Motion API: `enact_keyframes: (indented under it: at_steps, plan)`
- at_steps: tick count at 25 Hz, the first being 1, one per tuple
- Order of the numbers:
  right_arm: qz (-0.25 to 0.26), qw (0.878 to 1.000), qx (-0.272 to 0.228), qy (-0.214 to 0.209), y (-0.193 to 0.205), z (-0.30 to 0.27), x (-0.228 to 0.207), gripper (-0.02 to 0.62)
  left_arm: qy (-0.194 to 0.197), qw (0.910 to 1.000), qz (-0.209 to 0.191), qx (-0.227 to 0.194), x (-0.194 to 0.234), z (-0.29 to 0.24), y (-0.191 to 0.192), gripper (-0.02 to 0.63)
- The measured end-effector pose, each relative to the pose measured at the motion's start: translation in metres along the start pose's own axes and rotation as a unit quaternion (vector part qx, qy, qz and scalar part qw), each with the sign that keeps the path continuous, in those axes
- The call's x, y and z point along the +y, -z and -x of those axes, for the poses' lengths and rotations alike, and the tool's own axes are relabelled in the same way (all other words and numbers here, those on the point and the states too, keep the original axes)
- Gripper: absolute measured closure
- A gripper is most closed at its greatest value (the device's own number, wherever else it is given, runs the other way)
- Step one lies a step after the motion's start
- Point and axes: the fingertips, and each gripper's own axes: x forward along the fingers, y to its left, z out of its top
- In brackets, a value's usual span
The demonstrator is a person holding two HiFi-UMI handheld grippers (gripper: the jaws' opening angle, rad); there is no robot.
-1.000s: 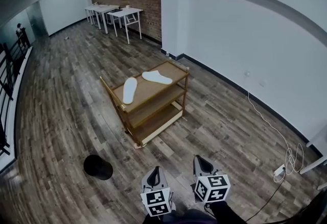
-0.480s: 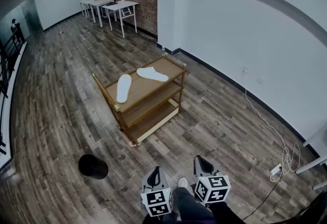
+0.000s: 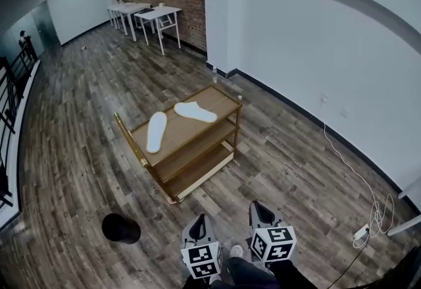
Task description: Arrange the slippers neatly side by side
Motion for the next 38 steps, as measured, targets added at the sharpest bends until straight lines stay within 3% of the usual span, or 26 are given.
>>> enact_keyframes:
  at_steps: [6,17,26,38]
  plan:
    - [0.011,1.0,-0.003,-0.013,-0.032,-0.041,-0.029,0.597,-0.01,0.9998,0.002,-0.015,-0.011,-0.05,-0.03,0.606]
    - [0.015,1.0,0.006,-0.02,-0.056,-0.082,-0.061,0.597,-0.032,0.9993,0.016,-0.004,-0.013,-0.098,-0.042,0.606]
    - [0.003,1.0,0.008,-0.007,-0.068,-0.122,-0.074,0.597,-0.026,0.9996,0.009,0.0,0.0,-0.14,-0.057,0.606]
    - [-0.001,1.0,0.006,0.018,-0.111,-0.21,-0.086,0.597,0.008,1.0,0.003,0.001,0.024,-0.241,-0.105,0.606]
